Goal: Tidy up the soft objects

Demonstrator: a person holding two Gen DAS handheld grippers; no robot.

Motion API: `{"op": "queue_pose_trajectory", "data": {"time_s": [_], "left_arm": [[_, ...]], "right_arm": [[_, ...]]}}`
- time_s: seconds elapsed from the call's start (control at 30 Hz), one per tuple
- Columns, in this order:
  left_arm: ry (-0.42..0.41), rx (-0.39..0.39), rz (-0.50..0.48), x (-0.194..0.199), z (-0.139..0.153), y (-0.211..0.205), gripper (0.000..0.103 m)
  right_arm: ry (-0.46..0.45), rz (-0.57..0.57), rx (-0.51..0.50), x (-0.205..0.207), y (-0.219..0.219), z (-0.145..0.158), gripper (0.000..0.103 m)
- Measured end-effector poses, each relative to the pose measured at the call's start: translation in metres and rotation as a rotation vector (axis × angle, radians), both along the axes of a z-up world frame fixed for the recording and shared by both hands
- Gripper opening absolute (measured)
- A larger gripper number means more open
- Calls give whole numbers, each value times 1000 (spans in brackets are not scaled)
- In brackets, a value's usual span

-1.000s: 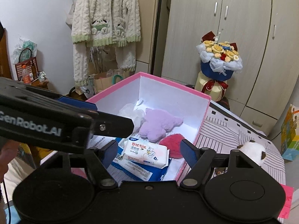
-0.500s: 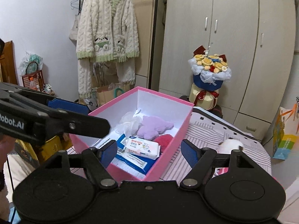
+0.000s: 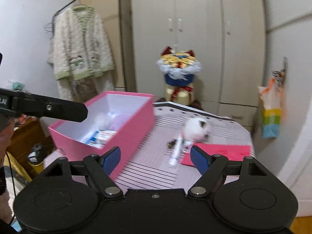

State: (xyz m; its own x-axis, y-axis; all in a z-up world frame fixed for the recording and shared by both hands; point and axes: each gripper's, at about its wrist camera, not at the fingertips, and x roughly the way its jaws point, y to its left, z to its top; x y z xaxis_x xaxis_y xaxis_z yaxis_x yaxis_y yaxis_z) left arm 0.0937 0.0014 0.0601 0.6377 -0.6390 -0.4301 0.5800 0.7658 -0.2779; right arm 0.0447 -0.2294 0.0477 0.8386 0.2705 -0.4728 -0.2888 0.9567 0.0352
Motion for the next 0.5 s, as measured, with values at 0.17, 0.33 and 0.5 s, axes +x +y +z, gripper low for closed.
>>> {"op": "queue_pose_trajectory", "data": {"time_s": [0.17, 0.33, 0.5], "left_arm": [[33, 3, -36, 13, -20, -34, 75], [40, 3, -27, 33, -43, -60, 74], [67, 31, 53, 65, -73, -91, 73]], "right_arm": [[-2, -76, -26, 3, -31, -12, 82], [-19, -125, -54, 15, -56, -27, 82], [8, -169, -73, 51, -74, -51, 82]]}}
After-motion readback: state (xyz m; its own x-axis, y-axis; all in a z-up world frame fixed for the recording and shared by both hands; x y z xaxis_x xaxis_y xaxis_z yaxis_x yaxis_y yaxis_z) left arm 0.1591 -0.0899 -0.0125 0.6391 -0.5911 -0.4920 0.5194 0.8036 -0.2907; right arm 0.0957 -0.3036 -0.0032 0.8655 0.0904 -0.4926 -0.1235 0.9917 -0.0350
